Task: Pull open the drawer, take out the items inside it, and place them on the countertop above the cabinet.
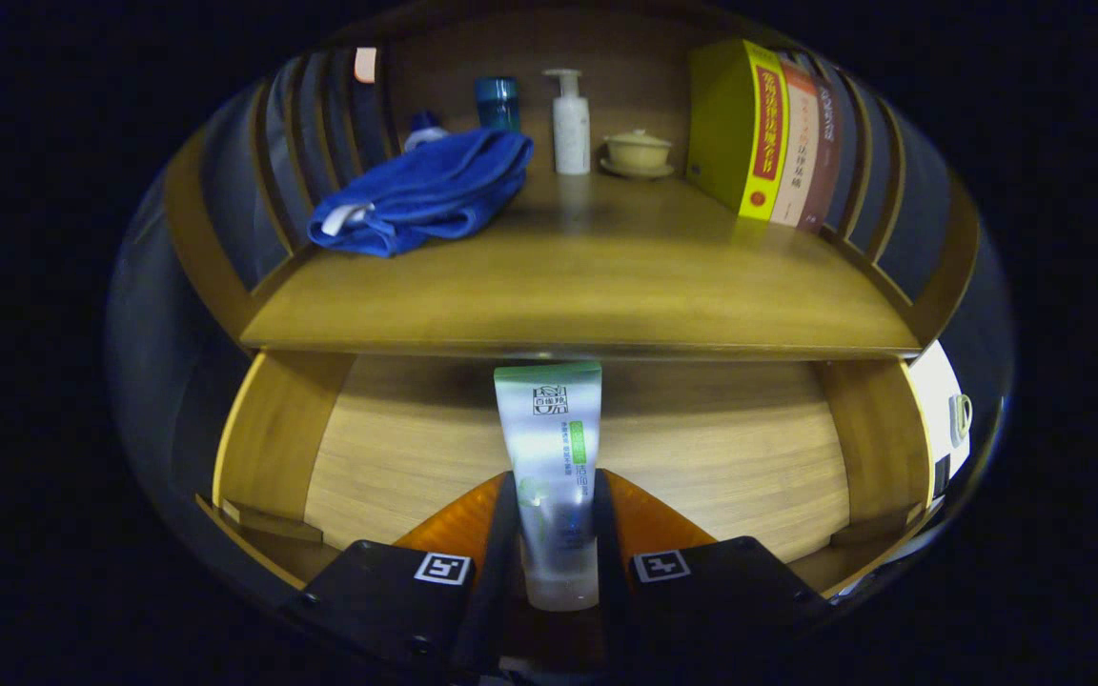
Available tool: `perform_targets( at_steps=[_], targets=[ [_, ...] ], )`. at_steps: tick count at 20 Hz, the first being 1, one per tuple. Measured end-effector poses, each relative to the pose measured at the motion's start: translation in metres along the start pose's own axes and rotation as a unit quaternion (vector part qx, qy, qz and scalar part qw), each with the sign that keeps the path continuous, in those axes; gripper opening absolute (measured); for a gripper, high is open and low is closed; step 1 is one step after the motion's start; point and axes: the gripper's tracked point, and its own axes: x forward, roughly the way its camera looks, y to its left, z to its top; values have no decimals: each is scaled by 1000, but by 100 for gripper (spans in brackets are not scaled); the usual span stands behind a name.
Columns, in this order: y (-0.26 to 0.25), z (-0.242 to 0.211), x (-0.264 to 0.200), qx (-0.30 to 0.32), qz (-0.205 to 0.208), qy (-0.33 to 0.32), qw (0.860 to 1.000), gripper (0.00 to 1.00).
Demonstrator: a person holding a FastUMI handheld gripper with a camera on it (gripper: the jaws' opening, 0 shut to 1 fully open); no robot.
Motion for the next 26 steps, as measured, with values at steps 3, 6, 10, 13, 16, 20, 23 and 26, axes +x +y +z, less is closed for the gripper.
perform_targets(
  at_steps=[3, 6, 10, 13, 16, 20, 23, 26],
  targets=[
    [4, 2, -20, 10, 6, -27, 1000, 48],
    [-1, 4, -26, 16, -5, -65, 998, 48],
    [-2, 15, -38, 11, -19, -120, 993, 48],
    [5, 33, -52, 25, -8, -161, 987, 48],
    [11, 80, -73, 47, 10, -209, 977, 48],
    [1, 154, -77, 39, 1, -245, 969, 48],
    [-4, 187, -56, 46, -4, -236, 971, 48],
    [-8, 199, -19, 49, -9, -207, 977, 48]
  ],
)
